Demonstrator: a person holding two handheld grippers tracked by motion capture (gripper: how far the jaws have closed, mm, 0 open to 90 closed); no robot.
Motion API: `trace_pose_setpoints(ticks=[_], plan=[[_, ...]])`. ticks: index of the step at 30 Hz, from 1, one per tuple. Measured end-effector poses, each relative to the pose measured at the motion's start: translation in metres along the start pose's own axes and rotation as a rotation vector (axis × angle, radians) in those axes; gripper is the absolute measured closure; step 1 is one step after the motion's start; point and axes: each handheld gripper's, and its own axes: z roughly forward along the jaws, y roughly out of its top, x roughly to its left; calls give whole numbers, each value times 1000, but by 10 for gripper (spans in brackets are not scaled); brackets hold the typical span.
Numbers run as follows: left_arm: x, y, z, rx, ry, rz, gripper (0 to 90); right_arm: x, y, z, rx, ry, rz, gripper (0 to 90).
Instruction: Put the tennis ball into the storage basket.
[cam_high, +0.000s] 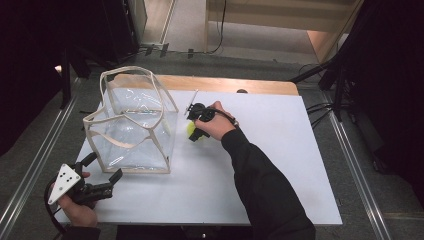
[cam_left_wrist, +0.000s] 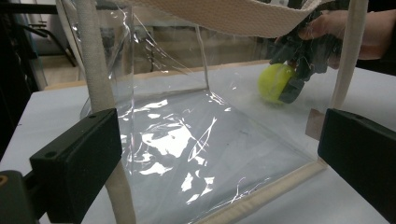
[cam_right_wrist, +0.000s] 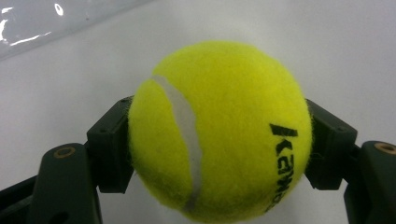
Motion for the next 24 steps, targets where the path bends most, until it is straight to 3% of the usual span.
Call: trace_pose_setpoints(ticks=[12,24], plan=[[0,0,0,0,0,0,0,5,8,-12,-14,17,-26,232],[-1,0,1,0,1,0,0,9,18,-38,-37,26,-58,232]])
